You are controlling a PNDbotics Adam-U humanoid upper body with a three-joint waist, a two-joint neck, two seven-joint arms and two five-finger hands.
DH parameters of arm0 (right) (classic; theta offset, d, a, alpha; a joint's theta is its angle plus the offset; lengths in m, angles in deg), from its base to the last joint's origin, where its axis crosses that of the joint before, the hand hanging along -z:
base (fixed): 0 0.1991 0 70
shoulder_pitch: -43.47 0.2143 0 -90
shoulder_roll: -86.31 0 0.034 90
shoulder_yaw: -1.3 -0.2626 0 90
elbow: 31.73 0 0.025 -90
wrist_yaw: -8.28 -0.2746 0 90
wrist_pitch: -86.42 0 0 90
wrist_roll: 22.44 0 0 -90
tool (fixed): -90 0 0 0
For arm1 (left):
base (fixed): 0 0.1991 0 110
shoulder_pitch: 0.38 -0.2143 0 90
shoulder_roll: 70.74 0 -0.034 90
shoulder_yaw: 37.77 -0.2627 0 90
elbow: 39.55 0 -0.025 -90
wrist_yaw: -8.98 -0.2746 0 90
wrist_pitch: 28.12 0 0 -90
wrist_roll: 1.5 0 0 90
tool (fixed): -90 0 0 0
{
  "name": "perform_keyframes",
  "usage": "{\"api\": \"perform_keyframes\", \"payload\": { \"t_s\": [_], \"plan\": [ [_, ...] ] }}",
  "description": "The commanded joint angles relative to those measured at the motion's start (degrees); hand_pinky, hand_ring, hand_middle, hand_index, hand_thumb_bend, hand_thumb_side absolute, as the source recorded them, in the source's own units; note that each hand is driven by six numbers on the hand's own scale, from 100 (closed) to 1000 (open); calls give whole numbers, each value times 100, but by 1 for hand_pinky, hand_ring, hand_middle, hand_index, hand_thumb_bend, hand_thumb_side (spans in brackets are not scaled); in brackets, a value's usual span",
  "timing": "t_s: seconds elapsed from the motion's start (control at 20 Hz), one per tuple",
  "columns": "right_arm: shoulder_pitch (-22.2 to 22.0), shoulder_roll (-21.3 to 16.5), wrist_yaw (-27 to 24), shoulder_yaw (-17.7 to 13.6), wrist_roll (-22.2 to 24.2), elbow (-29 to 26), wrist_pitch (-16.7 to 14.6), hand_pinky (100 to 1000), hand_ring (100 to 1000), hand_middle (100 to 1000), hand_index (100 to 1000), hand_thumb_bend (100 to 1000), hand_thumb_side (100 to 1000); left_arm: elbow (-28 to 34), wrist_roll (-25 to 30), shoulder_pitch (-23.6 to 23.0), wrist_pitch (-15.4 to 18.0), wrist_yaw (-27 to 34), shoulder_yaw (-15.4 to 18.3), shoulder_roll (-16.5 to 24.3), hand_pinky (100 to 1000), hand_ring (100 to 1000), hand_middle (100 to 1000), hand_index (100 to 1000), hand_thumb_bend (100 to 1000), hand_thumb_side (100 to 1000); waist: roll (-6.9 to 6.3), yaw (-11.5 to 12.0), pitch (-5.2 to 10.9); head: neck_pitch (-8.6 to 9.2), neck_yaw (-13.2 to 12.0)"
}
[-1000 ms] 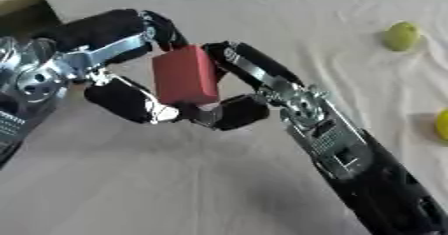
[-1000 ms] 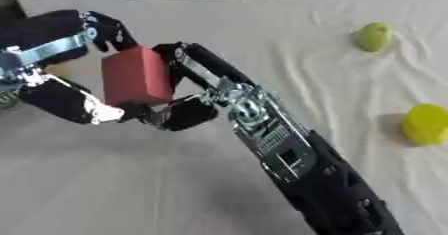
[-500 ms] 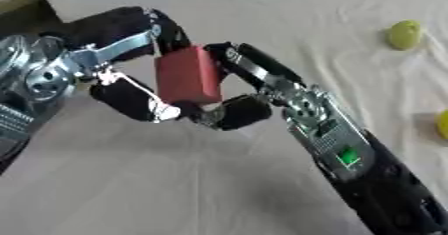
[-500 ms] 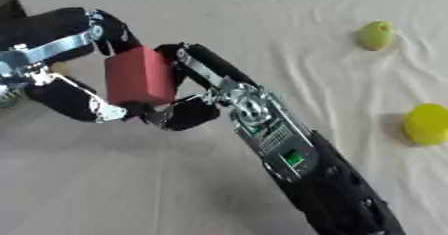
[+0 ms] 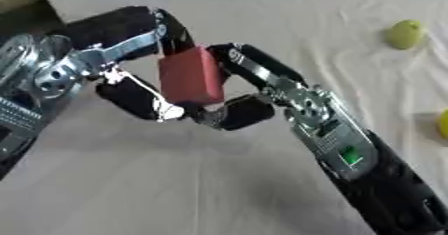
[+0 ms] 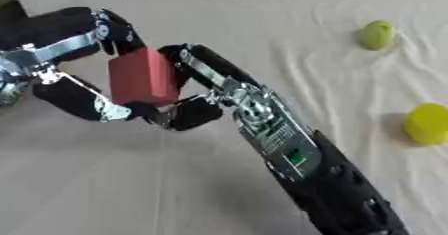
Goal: Pick up the objects with one hand, pass them to the other hand, and then place them into the box on the other side of the table.
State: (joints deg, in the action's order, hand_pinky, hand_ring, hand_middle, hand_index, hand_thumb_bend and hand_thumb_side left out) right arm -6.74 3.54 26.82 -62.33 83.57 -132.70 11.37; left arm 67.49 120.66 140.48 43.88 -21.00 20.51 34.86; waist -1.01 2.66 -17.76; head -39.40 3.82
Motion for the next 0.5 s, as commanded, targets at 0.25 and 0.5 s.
{"api": "perform_keyframes", "payload": {
  "t_s": [0.25, 0.5],
  "plan": [
    [111, 77, -155, -19, 17, -347, -43, 652, 482, 453, 576, 100, 261, -50, -91, 61, 69, -244, -28, 31, 608, 545, 470, 543, 368, 164, -11, -9, 95, 76, -24],
    [101, 73, -191, -22, -42, -357, -76, 664, 500, 479, 610, 100, 280, -12, -92, 54, 90, -276, -19, 44, 597, 521, 438, 493, 380, 151, -20, -14, 99, 77, -19]
  ]
}}
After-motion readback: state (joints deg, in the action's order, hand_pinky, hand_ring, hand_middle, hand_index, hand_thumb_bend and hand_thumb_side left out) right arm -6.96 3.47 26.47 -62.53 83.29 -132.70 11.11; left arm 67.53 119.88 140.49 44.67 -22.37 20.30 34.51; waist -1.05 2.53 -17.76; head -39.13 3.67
